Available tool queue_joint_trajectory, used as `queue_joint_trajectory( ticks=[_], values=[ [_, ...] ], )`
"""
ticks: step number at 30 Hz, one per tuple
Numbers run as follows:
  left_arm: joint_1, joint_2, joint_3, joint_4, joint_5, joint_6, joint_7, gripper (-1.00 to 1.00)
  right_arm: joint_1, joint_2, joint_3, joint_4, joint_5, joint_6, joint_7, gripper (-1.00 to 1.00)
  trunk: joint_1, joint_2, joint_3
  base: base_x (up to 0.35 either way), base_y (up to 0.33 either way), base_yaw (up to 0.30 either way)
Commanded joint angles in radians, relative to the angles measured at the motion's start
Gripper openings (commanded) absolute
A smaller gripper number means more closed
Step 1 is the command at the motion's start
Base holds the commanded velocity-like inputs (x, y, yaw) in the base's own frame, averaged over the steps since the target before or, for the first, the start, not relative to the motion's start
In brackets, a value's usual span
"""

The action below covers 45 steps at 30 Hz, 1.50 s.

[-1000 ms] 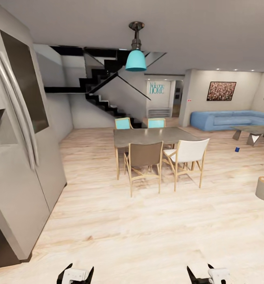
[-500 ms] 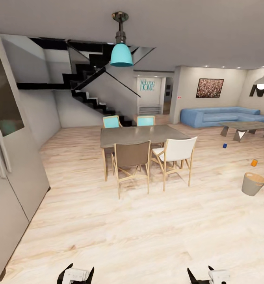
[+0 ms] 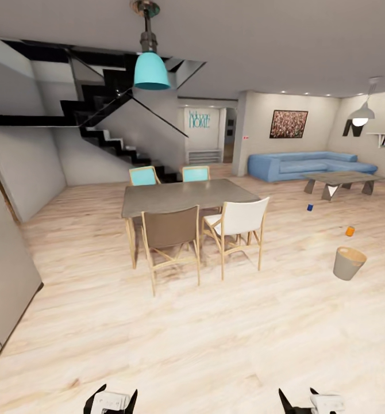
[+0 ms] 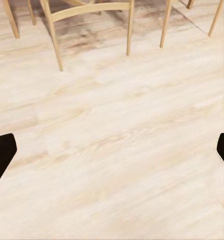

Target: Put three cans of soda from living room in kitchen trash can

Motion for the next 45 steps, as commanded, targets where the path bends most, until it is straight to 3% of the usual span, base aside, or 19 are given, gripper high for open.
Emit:
queue_joint_trajectory(
  ticks=[1,18,45],
  values=[
    [0.0,0.0,0.0,0.0,0.0,0.0,0.0,1.0,0.0,0.0,-0.002,0.0,-0.006,0.0,0.0,1.0,0.0,0.0,-0.001,0.246,-0.196,-0.153],
    [0.0,0.0,0.0,0.0,0.0,0.0,0.0,1.0,-0.001,0.002,-0.007,0.0,-0.015,-0.003,-0.001,1.0,0.0,0.0,-0.019,0.244,-0.198,-0.109],
    [0.0,0.0,0.001,0.0,0.001,-0.002,0.001,1.0,-0.015,0.0,-0.008,0.001,-0.018,0.003,-0.001,1.0,0.0,0.0,-0.015,0.244,-0.196,-0.171]
  ],
)
